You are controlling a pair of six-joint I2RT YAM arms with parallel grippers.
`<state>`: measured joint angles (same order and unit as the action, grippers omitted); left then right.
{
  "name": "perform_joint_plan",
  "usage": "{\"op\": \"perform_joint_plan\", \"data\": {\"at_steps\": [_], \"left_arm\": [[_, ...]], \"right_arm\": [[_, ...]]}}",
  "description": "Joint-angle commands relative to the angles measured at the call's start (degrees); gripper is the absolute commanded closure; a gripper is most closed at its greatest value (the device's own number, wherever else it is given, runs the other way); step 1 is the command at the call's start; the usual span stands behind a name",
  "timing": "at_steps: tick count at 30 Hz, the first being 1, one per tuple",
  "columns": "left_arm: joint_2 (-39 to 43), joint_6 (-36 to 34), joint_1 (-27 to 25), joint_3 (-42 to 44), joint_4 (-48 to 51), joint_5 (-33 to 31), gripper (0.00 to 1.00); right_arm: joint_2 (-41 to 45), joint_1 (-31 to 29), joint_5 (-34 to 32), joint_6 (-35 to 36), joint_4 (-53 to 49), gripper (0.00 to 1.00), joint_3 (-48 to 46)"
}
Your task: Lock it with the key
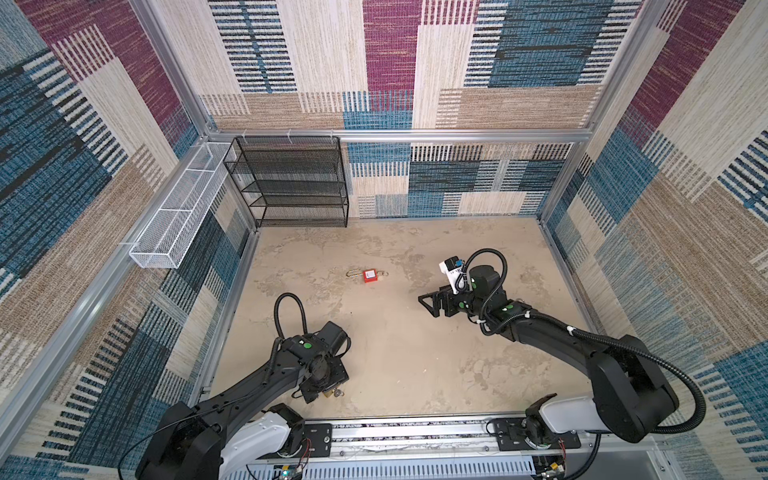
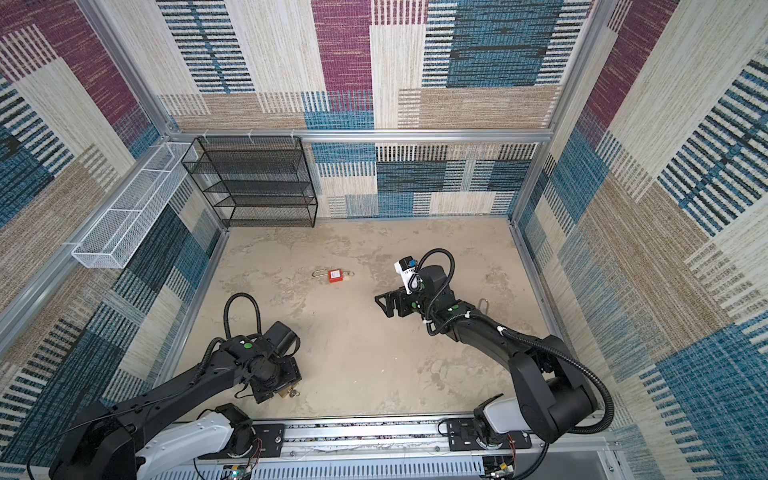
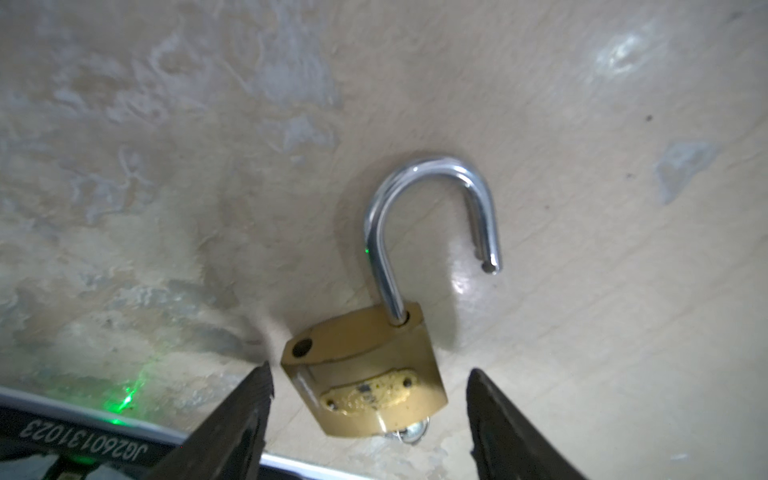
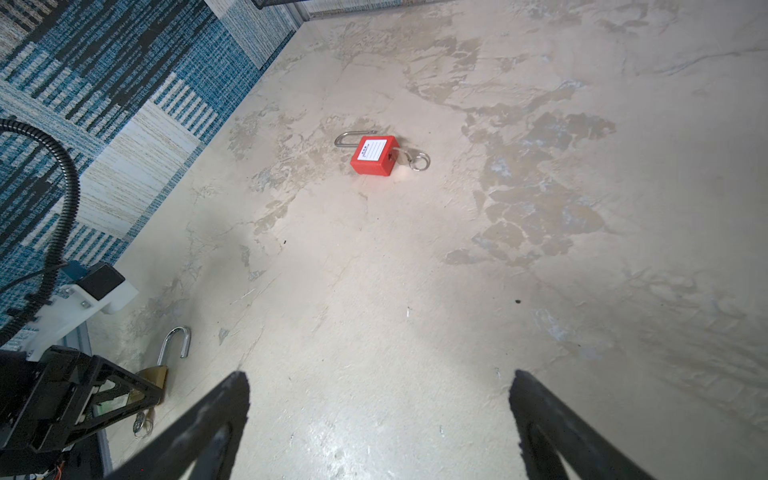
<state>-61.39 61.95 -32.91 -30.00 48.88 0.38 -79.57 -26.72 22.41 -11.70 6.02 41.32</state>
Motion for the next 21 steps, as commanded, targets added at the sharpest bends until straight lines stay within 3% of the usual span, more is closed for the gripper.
{"op": "perform_joint_plan", "data": {"at_steps": [1, 7, 14, 21], "left_arm": [[-0.39, 1.79, 0.03, 0.45, -1.48, 0.17, 0.28], [-0.34, 1.77, 0.03, 0.96, -1.27, 0.10, 0.34], [-0.63, 1.24, 0.06, -0.39, -3.57, 1.40, 0.55], [-5.10, 1.16, 0.03, -2.60, -9.68, 5.15, 0.56]], "right_arm": [[0.81, -0.09, -0.29, 0.87, 0.29, 0.01, -0.23], [1.24, -0.08, -1.17, 1.81, -0.18, 0.01, -0.71], [1.38, -0.08, -0.91, 2.07, 0.13, 0.01, -1.37], [1.88, -0.07, 1.82, -0.32, 2.08, 0.01, -1.25]]}}
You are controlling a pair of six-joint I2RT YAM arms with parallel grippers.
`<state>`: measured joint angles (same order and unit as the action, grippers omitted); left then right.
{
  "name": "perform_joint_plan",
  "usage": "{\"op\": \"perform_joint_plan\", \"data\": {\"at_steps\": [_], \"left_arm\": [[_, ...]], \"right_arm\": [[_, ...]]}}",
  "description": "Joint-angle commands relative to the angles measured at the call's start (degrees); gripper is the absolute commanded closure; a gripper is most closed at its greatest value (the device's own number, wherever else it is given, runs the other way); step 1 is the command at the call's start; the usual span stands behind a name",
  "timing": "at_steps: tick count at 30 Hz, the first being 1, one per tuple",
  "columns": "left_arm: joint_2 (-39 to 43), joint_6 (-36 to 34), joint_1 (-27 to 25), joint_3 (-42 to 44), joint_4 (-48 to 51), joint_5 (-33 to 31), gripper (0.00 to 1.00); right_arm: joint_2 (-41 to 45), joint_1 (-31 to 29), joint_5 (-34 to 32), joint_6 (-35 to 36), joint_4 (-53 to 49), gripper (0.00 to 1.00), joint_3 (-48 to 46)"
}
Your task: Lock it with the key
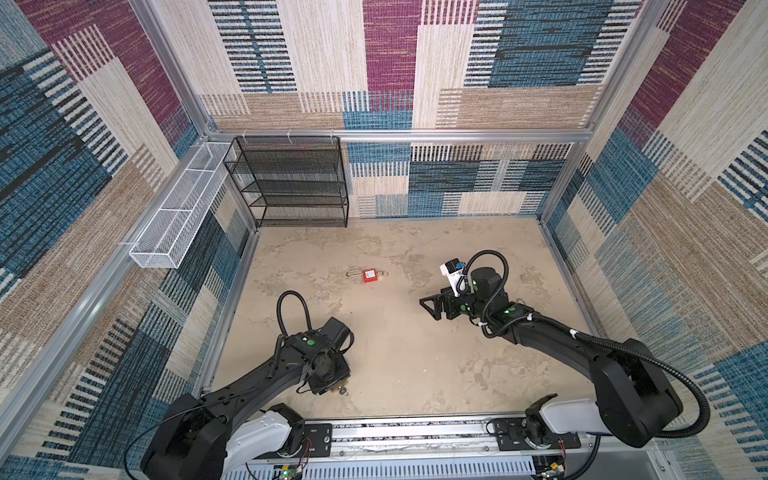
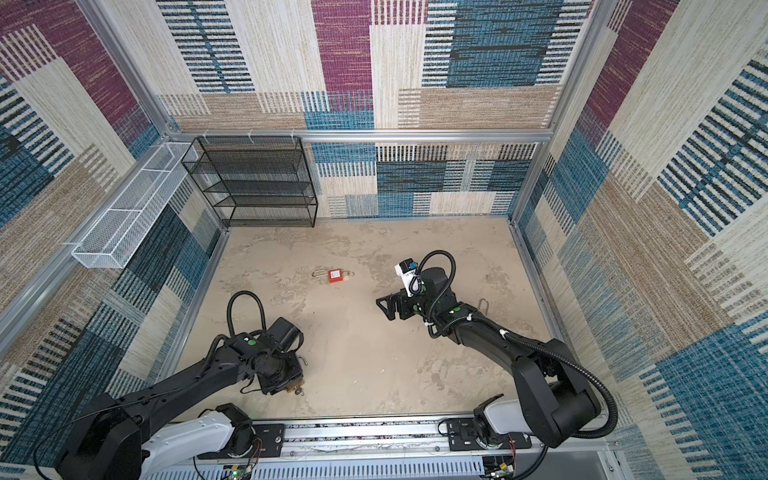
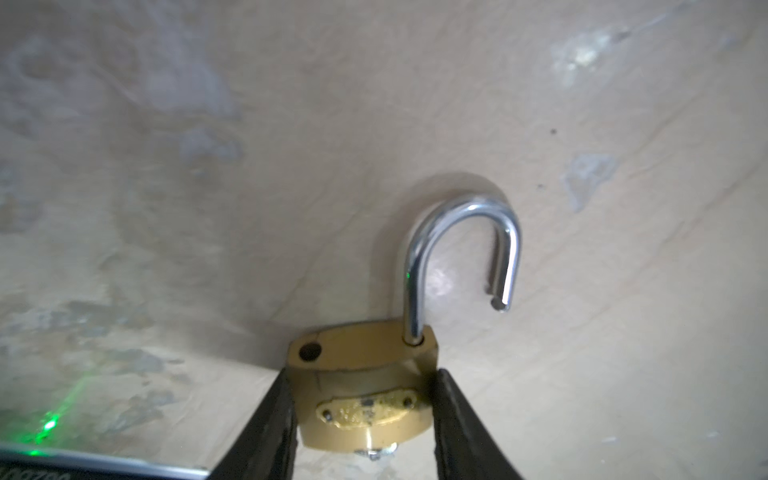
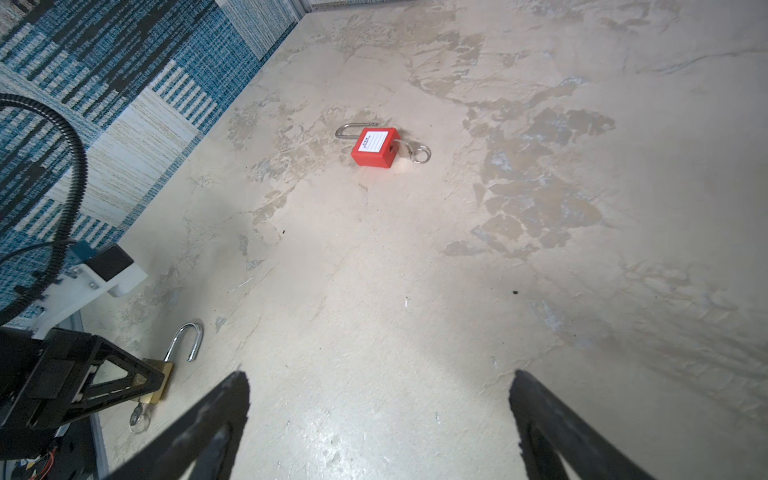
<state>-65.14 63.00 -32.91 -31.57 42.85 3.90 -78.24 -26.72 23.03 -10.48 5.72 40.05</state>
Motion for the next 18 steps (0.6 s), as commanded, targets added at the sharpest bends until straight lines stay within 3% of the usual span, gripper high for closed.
{"op": "perform_joint_plan", "data": {"at_steps": [1, 7, 10, 18], "left_arm": [[-2.87, -0.07, 0.03, -1.63, -4.38, 1.79, 0.57], [-13.64, -1.44, 0.03, -6.39, -10.28, 4.37, 0.48], [-16.03, -3.09, 0.03, -8.91, -9.99, 3.35, 0.31], [-7.21, -6.06, 1.20, -10.08, -5.99, -0.42, 0.27]], "right_arm": [[0.70, -0.02, 1.23, -2.19, 2.82, 0.01, -0.27], [1.31, -0.08, 3.62, -4.66, 3.08, 0.01, -1.93], [2.52, -0.09, 3.38, -5.11, 2.06, 0.01, -2.60], [6.04, -1.12, 3.77, -7.03, 2.86, 0.01, -6.77]]}}
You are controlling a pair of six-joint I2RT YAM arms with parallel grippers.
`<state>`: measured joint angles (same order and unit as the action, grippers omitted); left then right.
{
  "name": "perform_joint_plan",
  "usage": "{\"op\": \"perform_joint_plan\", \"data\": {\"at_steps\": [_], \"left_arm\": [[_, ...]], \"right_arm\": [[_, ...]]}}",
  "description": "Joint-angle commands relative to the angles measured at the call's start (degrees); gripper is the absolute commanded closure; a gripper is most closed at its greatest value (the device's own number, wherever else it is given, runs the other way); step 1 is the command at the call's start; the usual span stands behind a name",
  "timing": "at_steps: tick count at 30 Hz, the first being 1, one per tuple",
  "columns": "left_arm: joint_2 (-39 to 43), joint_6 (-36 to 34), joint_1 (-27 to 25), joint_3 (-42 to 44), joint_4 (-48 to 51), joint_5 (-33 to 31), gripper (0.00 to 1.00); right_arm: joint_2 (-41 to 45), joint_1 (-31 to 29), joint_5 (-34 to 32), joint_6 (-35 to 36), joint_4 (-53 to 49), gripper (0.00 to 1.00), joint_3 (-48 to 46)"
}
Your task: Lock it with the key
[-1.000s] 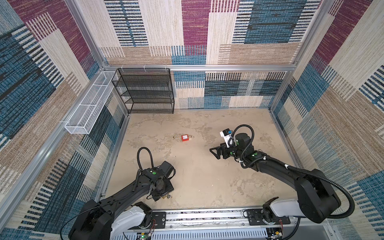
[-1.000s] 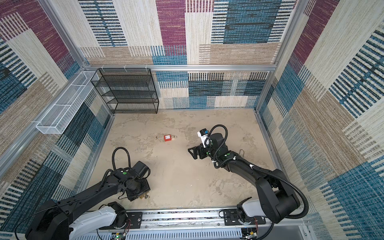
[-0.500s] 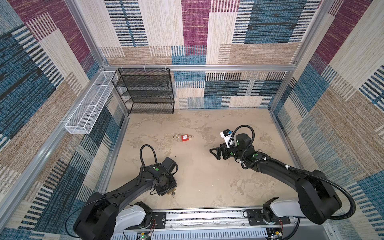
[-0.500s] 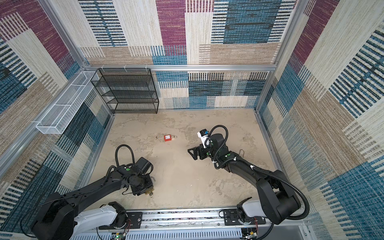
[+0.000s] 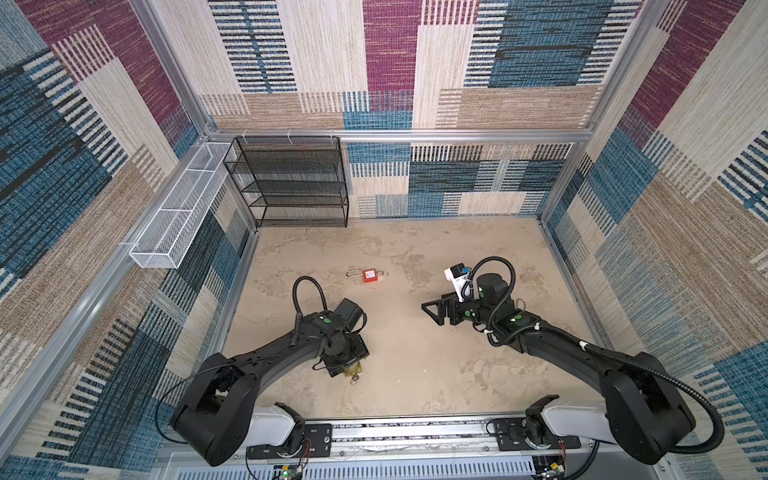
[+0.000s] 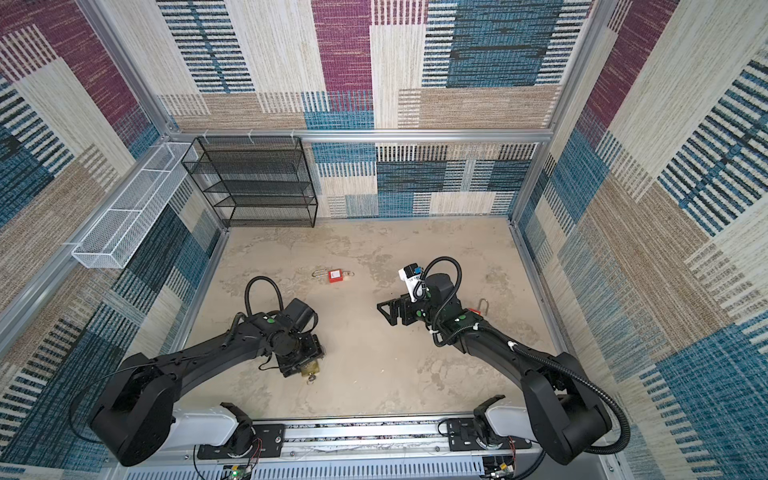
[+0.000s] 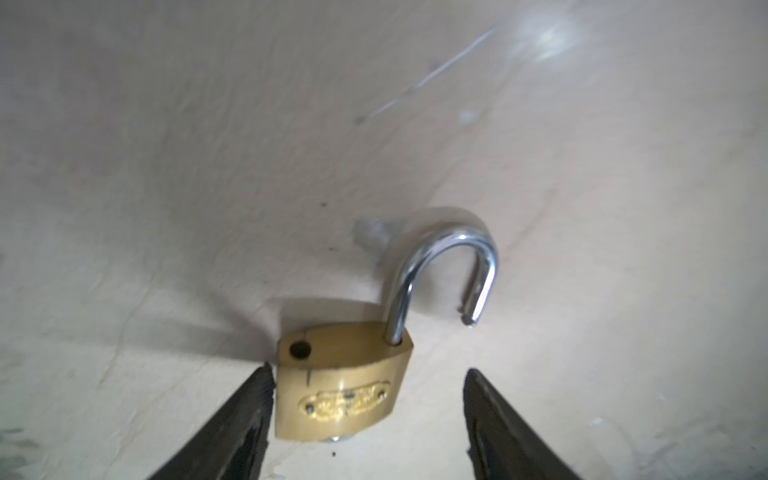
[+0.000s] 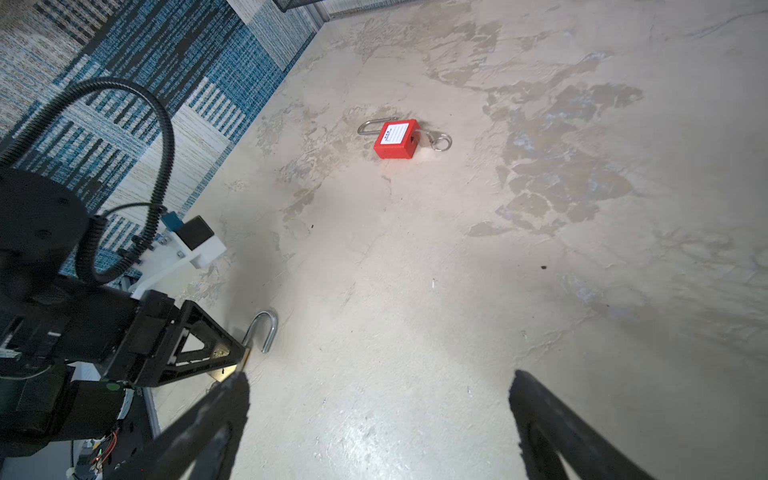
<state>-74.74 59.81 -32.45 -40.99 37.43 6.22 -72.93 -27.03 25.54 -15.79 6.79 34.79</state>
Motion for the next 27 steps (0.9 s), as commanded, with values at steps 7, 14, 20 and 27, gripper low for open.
{"op": "perform_joint_plan", "data": {"at_steps": [7, 14, 20, 27], "left_arm": [[13.54, -11.27, 12.68, 1.83, 3.50, 1.39, 0.26], [13.84, -21.66, 25.50, -0.52, 4.67, 12.77, 0.27], [9.85, -27.15, 31.63, -2.69, 3.99, 17.97, 0.27], [7.52, -29.43, 38.00, -2.46, 1.08, 24.40, 0.26]], "right_arm": [[1.20, -13.04, -8.98, -4.44, -3.38, 0.01, -1.88], [-7.22, -24.26, -6.11, -17.08, -5.92, 0.01, 4.44], [-17.43, -30.59, -2.34, -23.44, -4.09, 0.01, 12.45], [-27.67, -31.23, -4.19, -25.73, -3.99, 0.01, 18.90]]}}
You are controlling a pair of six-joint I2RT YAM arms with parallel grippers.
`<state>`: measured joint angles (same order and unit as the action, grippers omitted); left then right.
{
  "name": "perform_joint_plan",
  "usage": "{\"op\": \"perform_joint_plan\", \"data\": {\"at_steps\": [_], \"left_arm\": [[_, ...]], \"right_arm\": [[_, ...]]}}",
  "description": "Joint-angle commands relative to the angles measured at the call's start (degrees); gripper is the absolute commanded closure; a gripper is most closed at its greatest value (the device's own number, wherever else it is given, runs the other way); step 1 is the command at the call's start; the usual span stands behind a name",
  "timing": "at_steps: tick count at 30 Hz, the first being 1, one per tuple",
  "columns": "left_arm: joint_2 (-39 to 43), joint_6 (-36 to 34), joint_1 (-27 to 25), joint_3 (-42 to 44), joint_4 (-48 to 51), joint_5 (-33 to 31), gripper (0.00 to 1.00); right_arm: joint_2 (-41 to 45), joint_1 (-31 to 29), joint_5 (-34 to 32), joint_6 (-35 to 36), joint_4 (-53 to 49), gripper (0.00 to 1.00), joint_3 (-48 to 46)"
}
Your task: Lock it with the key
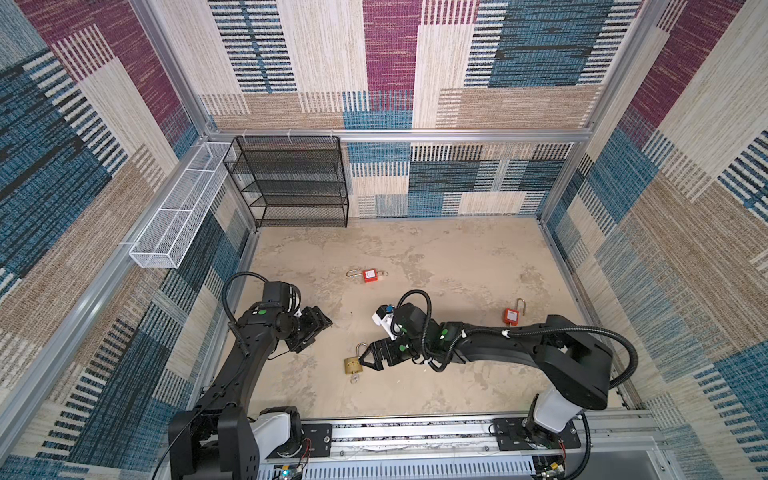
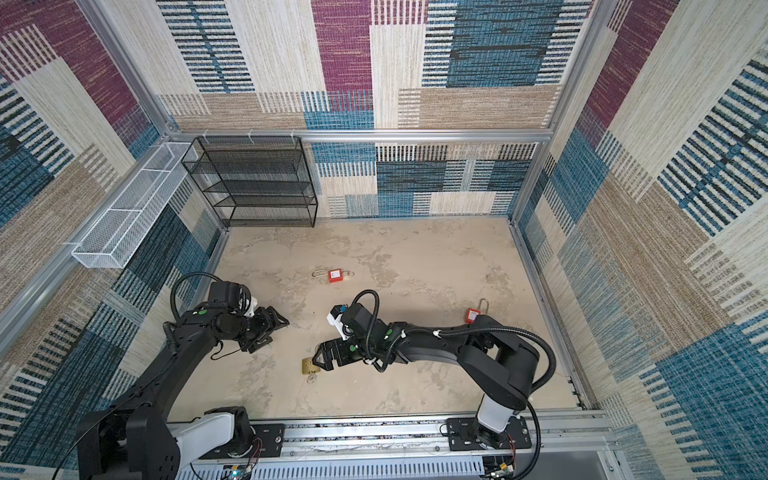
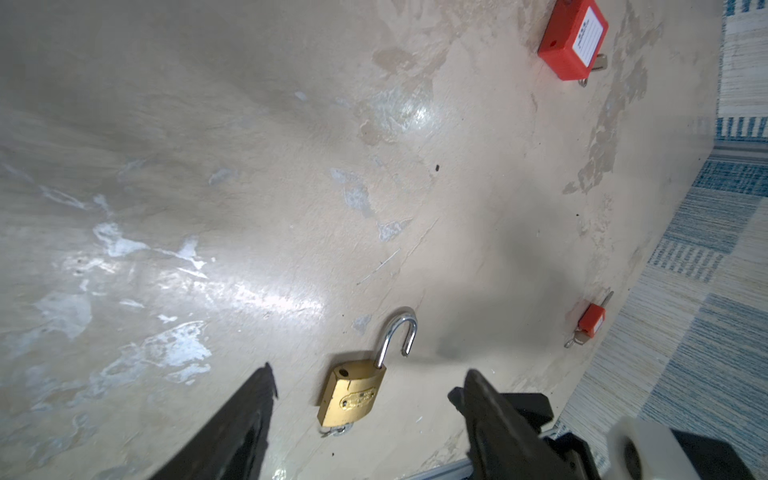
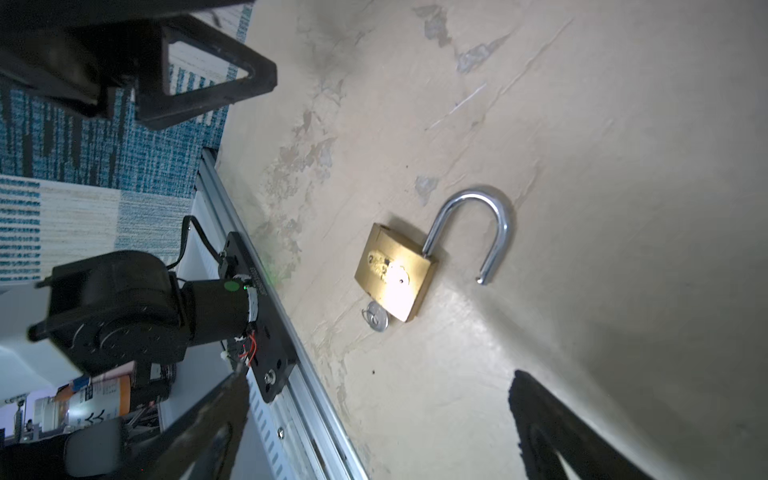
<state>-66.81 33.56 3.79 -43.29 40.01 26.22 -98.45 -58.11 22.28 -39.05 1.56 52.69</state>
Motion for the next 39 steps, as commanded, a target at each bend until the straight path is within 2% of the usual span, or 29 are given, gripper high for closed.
{"op": "perform_joint_plan", "data": {"at_steps": [1, 10, 16, 21, 26, 34, 39], "left_arm": [[-0.51, -3.39, 2.48, -0.05, -1.56, 4.65, 0.25], [-1.26, -6.21, 6.79, 0.64, -1.53, 6.48, 0.26], [-1.92, -7.35, 7.89, 0.16, -0.71, 6.48, 0.26], [-1.51, -7.37, 7.98, -0.20, 0.31, 6.48, 0.26], [-0.57, -6.14, 7.97, 1.59, 0.33, 8.61, 0.27], [1.43, -5.66, 7.97, 1.44, 2.21, 8.57, 0.28], [1.17, -5.59, 7.94, 1.45, 2.53, 8.66, 0.27]], "right_arm": [[-3.39, -0.13, -0.96, -2.20, 0.80, 0.01, 2.02], [-12.35, -0.31, 1.80, 0.92, -1.43, 0.01, 10.39], [-16.38, -0.43, 2.96, 6.11, -4.13, 0.01, 17.60], [-14.24, -1.00, -6.48, 10.91, -10.25, 0.00, 18.08], [-10.66, -4.14, -15.60, 16.32, -14.94, 0.05, 16.64], [-11.72, -9.59, -19.03, 16.37, -17.74, 0.11, 18.50], [-15.15, -10.49, -20.23, 17.06, -20.81, 0.21, 22.75]]}}
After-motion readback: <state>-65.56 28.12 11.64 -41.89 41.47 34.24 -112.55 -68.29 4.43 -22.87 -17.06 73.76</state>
